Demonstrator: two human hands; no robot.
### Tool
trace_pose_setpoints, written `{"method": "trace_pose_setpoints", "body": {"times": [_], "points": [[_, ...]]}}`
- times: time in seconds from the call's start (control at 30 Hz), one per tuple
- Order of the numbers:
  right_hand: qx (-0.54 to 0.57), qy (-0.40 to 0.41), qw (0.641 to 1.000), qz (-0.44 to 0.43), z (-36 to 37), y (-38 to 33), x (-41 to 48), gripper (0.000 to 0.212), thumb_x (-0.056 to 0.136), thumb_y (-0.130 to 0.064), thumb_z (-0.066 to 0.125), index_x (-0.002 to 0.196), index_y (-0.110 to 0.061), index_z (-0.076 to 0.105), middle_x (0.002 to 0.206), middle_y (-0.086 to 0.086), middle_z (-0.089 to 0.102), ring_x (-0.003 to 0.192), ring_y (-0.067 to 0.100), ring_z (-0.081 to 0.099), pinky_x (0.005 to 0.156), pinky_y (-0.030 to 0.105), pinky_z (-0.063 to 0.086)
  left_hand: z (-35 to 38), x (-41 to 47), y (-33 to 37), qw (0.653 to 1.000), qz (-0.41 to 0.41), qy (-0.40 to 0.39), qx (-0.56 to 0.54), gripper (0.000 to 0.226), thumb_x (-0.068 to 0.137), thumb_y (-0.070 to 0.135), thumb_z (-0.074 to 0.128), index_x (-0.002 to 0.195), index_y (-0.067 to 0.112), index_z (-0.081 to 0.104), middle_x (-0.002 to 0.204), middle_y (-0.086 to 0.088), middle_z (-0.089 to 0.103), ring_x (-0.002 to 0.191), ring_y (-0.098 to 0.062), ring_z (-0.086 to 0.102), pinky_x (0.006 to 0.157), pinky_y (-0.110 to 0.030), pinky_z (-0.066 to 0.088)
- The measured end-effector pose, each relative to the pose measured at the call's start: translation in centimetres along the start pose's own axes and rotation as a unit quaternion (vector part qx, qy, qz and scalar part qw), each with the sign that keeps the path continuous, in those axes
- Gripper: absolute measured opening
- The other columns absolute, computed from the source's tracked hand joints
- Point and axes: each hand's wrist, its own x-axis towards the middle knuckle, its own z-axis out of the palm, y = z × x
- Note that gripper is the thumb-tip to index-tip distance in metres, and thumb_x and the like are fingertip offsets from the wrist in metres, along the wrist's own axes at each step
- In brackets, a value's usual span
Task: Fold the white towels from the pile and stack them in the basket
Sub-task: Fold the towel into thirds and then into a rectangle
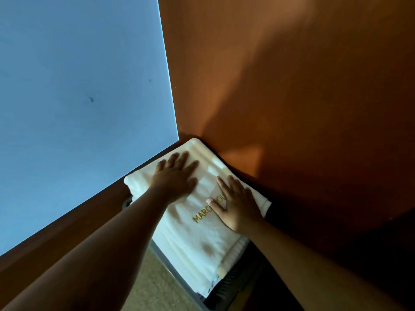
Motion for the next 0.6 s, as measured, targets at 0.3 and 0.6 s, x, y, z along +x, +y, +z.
{"method": "trace_pose_setpoints", "body": {"times": [0.3,0.6], "points": [[-0.021,-0.023,0.999,0.015,-0.3,-0.8,-1.0,0.109,0.065,-0.097,0.004,0.157,-0.040,-0.006,0.168,0.002,-0.006,0.154,0.022,-0.005,0.122,0.053,-0.003,1.0,0.9,-0.4,1.000,-0.025,-0.009,-0.012,0.069,0.093,0.075,0.018,0.155,0.052,-0.004,0.168,0.010,-0.015,0.155,-0.026,-0.010,0.119,-0.056,0.014],[-0.038,-0.016,0.999,-0.003,0.2,-0.6,-1.9,0.109,0.065,-0.098,0.001,0.156,-0.040,-0.013,0.167,0.002,-0.011,0.154,0.022,-0.009,0.122,0.054,-0.006,1.7,0.0,-0.4,0.999,-0.032,0.009,-0.018,0.085,0.075,0.080,-0.007,0.155,0.051,-0.006,0.167,0.010,-0.018,0.155,-0.027,-0.014,0.120,-0.056,0.011]]}}
